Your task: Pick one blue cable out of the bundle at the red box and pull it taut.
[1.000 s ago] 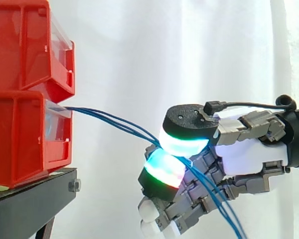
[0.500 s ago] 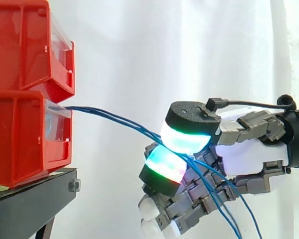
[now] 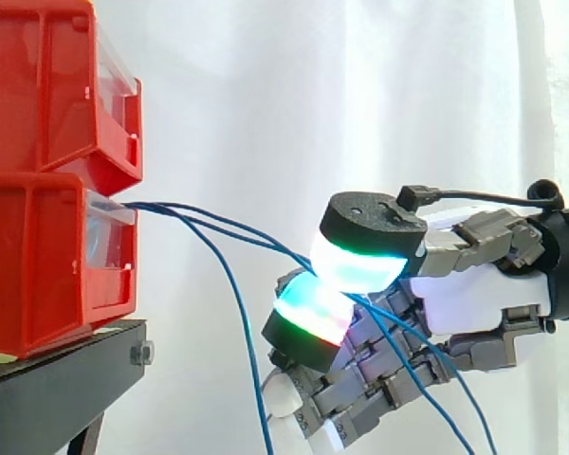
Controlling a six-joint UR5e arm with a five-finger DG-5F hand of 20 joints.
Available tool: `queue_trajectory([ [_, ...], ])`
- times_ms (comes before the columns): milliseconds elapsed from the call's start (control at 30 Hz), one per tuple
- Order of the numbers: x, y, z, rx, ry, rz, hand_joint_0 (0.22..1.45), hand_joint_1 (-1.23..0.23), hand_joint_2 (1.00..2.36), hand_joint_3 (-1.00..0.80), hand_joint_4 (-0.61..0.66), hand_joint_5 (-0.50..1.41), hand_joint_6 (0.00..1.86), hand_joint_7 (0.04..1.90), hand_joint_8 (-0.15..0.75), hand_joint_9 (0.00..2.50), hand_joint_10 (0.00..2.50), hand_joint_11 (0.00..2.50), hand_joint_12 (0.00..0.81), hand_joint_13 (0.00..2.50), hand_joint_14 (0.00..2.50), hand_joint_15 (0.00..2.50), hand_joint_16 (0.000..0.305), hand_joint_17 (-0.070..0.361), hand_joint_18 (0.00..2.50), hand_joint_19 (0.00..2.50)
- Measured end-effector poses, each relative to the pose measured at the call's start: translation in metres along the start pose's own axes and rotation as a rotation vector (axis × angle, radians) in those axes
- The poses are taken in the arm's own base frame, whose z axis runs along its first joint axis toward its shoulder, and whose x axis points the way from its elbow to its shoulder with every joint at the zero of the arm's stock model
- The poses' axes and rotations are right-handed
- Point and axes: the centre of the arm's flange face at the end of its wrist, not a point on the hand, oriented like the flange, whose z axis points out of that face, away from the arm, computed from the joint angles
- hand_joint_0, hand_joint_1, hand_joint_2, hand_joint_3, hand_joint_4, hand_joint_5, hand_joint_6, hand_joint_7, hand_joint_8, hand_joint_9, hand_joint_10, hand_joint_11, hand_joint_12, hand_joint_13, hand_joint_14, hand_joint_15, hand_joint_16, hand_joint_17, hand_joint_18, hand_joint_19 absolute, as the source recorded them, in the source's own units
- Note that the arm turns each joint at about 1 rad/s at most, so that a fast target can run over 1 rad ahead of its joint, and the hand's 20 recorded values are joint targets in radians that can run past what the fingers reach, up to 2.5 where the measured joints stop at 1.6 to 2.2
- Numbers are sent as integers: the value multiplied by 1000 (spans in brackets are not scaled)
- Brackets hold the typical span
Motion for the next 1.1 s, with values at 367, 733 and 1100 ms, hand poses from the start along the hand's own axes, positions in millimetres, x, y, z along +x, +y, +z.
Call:
queue_trajectory([
  [367, 1, 0, 0, 0, 1, -1, 778, -912, 1001, -493, 94, -215, 917, 1036, 292, 582, 12, 427, 325, 538, 9, 211, 51, 114, 464, 170],
  [733, 1, 0, 0, 0, 3, -1, 537, -804, 1000, -500, 135, -188, 892, 1043, 323, 605, 13, 424, 336, 530, 9, 223, 52, 118, 455, 231],
  [1100, 2, 0, 0, -1, 3, 0, 592, -643, 1003, -445, 132, -173, 873, 1121, 329, 632, 11, 410, 327, 522, 10, 240, 51, 116, 417, 284],
])
